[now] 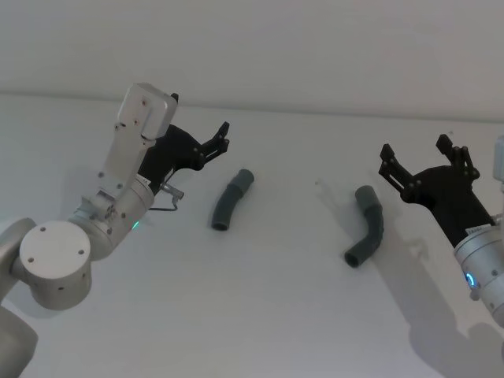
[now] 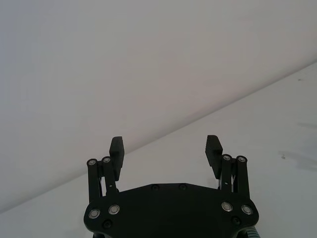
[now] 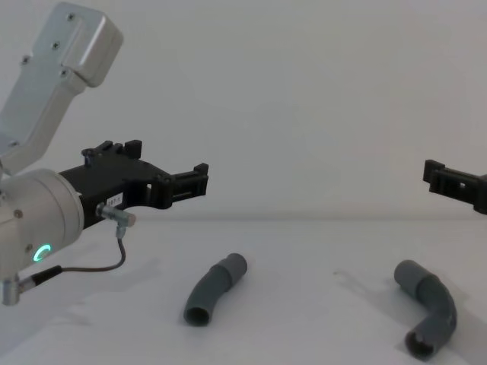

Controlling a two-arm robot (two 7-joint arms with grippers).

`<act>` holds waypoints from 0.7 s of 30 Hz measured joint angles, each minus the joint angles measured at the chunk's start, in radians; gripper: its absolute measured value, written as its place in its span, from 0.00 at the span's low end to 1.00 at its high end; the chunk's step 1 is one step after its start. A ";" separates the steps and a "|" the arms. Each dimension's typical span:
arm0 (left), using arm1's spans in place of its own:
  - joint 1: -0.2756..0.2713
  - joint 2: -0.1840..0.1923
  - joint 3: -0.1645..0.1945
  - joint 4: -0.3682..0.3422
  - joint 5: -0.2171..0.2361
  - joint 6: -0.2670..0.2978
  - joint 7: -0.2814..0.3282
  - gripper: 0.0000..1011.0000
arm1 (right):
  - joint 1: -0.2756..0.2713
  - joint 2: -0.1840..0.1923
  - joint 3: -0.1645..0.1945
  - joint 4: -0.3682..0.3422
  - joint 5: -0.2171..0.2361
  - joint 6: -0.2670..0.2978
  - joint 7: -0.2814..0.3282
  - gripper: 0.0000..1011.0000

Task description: Use both hands to pick up one end of the pipe from the table, align the ends, and insert them.

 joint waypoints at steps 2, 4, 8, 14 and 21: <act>0.000 0.000 0.000 0.000 0.000 0.000 0.000 0.99 | 0.000 0.000 0.000 0.000 0.000 0.000 0.000 0.99; 0.000 0.000 0.000 0.000 0.000 0.000 0.000 0.99 | 0.000 0.000 0.000 0.000 0.000 0.000 0.000 0.99; 0.000 0.000 0.000 0.000 0.000 0.000 0.000 0.99 | 0.000 0.000 0.000 0.000 0.000 0.000 0.000 0.99; 0.000 0.000 0.000 0.000 0.000 0.000 0.000 0.99 | 0.000 0.000 0.000 0.000 0.000 0.000 0.000 0.99; 0.000 0.000 0.000 0.000 0.000 0.000 0.000 0.99 | 0.000 0.000 0.000 0.000 0.000 0.000 0.000 0.99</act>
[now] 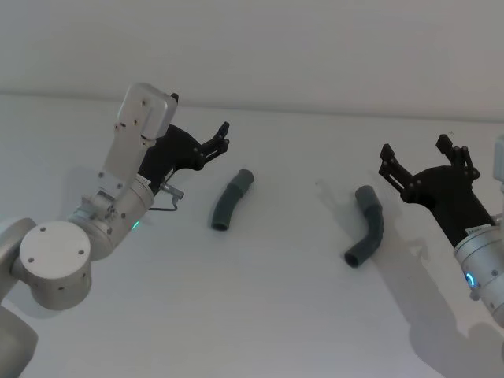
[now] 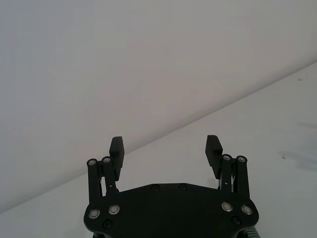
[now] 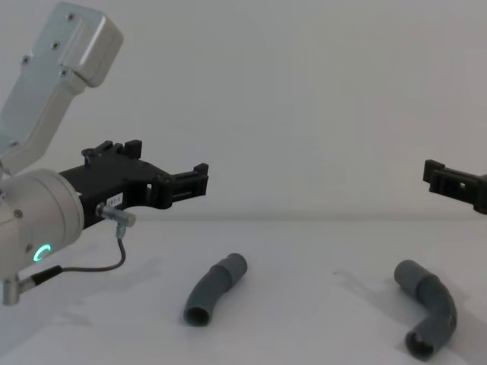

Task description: Use both hands to pick up one end of the pipe from the table, align the ends, and insert them.

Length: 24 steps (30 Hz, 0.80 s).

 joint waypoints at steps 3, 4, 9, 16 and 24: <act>0.000 0.000 0.000 0.000 0.000 0.000 0.000 0.99 | 0.000 0.000 0.000 0.000 0.000 0.000 0.000 0.99; 0.000 0.000 0.000 0.000 0.000 0.000 0.000 0.99 | 0.000 0.000 0.000 0.000 0.000 0.000 0.000 0.99; 0.000 0.000 0.000 0.000 0.000 0.000 0.000 0.99 | 0.000 0.000 0.000 0.000 0.000 0.000 0.000 0.99; 0.000 0.000 0.000 0.000 0.000 0.000 0.000 0.99 | 0.000 0.000 0.000 0.000 0.000 0.000 0.000 0.99; 0.000 0.000 0.000 0.000 0.000 0.000 0.000 0.99 | 0.000 0.000 0.000 0.000 0.000 0.000 0.000 0.99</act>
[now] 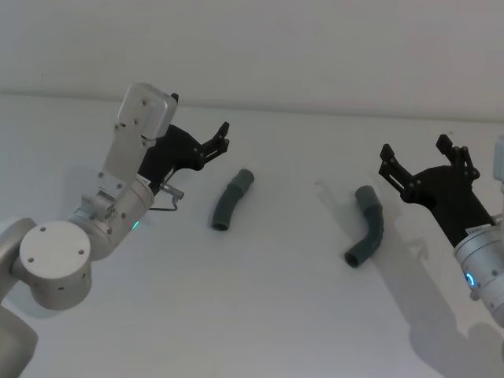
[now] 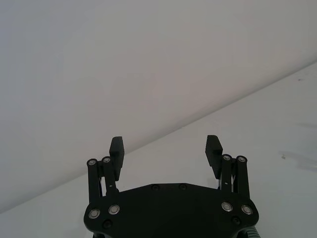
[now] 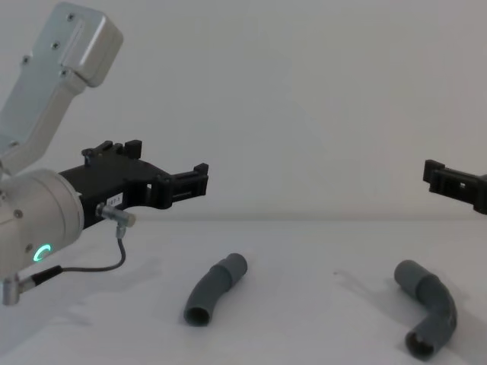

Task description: Use both hands to pick up one end of the pipe from the table, align the ends, and insert them.

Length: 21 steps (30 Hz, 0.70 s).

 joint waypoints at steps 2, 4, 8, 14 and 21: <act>0.000 0.000 0.000 0.000 0.000 0.000 0.000 0.99 | 0.000 0.000 0.000 0.000 0.000 0.000 0.000 0.99; 0.000 0.000 0.000 0.000 0.000 0.000 0.000 0.99 | 0.000 0.000 0.000 0.000 0.000 0.000 0.000 0.99; 0.000 0.000 0.000 0.000 0.000 0.000 0.000 0.99 | 0.000 0.000 0.000 0.000 0.000 0.000 0.000 0.99; 0.000 0.000 0.000 0.000 0.000 0.000 0.000 0.99 | 0.000 0.000 0.000 0.000 0.000 0.000 0.000 0.99; 0.002 0.003 -0.003 -0.006 -0.006 0.018 -0.012 0.99 | 0.000 0.000 0.000 0.000 0.000 0.000 0.000 0.99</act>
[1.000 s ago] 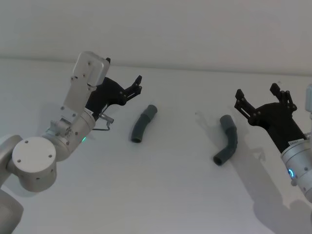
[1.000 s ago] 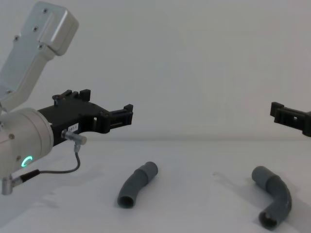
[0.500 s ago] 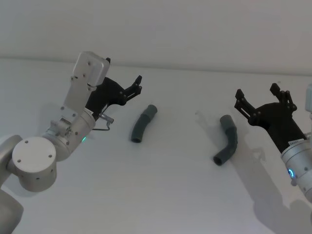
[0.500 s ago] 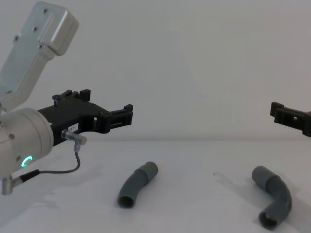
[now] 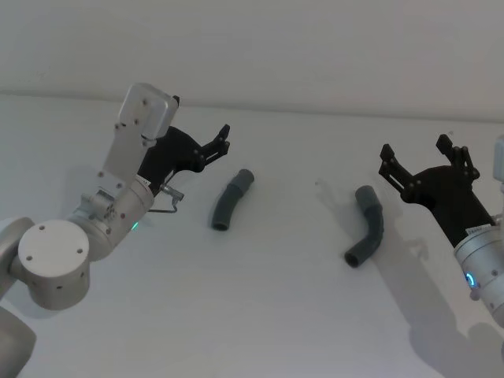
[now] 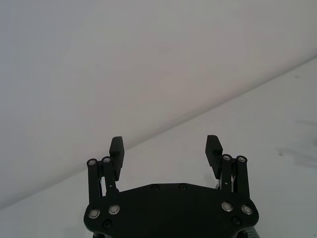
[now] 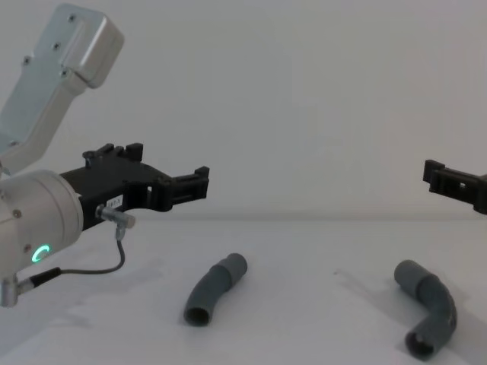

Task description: Use both hands to pick up one end of the pipe from the table, align the ends, and insert them.

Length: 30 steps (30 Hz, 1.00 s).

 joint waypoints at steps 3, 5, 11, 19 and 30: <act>0.001 0.004 -0.002 -0.007 -0.011 0.024 -0.013 0.99 | 0.000 0.000 0.000 0.000 0.000 0.000 0.000 0.99; 0.001 0.007 -0.003 -0.011 -0.017 0.038 -0.020 0.99 | 0.000 0.000 0.000 0.000 0.000 0.000 0.000 0.99; 0.002 0.019 -0.006 -0.030 -0.045 0.112 -0.055 0.99 | 0.000 0.000 0.000 0.000 0.000 0.000 0.000 0.99; -0.006 0.042 -0.006 -0.061 -0.077 0.230 -0.105 0.99 | 0.000 0.000 0.000 0.000 0.000 0.000 0.000 0.99; -0.056 0.089 0.027 -0.093 -0.085 0.386 -0.193 0.99 | 0.000 0.000 0.000 0.000 0.000 0.000 0.000 0.99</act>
